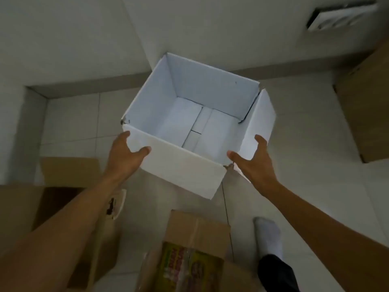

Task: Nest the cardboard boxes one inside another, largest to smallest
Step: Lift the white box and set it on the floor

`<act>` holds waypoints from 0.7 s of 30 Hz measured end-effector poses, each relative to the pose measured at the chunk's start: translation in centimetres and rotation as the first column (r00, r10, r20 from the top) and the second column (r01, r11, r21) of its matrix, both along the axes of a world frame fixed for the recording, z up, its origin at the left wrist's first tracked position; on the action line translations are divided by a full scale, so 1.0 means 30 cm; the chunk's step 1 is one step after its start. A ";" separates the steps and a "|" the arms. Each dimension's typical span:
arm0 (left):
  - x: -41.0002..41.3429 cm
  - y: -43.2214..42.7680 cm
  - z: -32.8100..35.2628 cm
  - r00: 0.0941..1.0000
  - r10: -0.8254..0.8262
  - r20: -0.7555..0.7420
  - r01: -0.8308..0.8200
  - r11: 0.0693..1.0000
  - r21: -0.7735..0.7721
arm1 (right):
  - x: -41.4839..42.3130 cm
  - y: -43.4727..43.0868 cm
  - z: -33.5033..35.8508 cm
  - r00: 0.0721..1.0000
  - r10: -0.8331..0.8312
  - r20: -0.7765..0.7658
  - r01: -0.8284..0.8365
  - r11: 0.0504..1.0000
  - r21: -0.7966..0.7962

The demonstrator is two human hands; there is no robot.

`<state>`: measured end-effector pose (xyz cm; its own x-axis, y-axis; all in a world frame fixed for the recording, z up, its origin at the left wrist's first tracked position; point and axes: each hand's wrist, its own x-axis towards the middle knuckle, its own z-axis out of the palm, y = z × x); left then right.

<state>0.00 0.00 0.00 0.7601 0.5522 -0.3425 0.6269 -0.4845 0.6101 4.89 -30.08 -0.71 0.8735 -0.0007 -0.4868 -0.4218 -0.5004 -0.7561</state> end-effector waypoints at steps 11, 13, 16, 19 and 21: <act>0.341 0.088 -0.247 0.977 0.173 0.122 -0.185 0.979 0.091 | 0.186 0.058 -0.253 0.997 -0.081 -0.016 0.078 0.988 -0.133; 0.361 0.089 -0.260 0.978 0.190 0.085 -0.203 0.965 0.169 | 0.198 0.066 -0.273 0.997 -0.079 -0.024 0.076 0.988 -0.134; 0.363 0.074 -0.270 0.972 0.233 0.020 -0.227 0.919 0.321 | 0.220 0.061 -0.296 0.994 -0.107 0.015 0.108 0.986 -0.126; 0.348 0.049 -0.290 0.976 0.215 0.024 -0.207 0.898 0.387 | 0.282 0.020 -0.306 0.992 -0.100 0.077 0.113 0.977 -0.182; 0.339 0.025 -0.300 0.973 0.225 0.050 -0.227 0.897 0.380 | 0.349 -0.019 -0.298 0.993 -0.072 0.089 0.091 0.969 -0.231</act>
<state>10.16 0.75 -9.00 0.6007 0.7966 -0.0680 0.7445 -0.5264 0.4107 15.36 -30.65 -9.66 0.9016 -0.1791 -0.3938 -0.4119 -0.6338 -0.6547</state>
